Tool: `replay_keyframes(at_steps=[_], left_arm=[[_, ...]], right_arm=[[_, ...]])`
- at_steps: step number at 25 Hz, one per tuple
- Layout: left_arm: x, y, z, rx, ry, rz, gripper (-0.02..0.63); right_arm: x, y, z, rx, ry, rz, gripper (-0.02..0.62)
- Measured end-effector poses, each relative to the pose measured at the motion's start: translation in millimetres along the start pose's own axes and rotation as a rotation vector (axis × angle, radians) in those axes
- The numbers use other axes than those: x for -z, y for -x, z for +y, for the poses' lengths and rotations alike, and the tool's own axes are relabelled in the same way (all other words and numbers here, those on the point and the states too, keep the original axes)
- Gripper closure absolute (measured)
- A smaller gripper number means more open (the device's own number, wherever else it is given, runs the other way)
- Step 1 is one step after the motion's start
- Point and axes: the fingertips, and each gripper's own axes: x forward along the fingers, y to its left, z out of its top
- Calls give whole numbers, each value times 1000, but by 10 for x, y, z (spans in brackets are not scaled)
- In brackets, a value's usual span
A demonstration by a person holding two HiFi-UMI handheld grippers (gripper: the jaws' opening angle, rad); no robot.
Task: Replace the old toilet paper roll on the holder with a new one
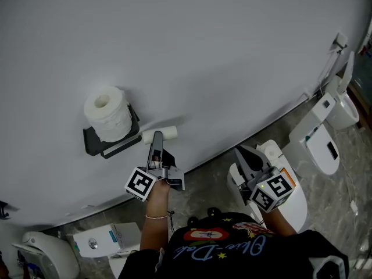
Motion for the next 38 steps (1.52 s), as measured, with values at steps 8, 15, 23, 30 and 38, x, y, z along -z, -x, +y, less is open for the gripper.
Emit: replay_keyframes(at_steps=[8,15,23,30,38], left_arm=[[346,343,-283,-77,-538,197,426],[96,837,-543,-215,-1119,208,426],[-171,1237,-529,-337,-1159,170,428],[-242,1336,-560,-344,-1148,147,426],[-267,1326,-629,-326,-1162,147,426]], right_arm=[[36,3,84,-58,-27,-11,580],[-35,-300,548,-252,-94,-63,580],[100,-542,978,-378,-59,-13,580],[157,-575,1089,-404,-46,4,580],[155,-607,1133,-413,-13,2,580]])
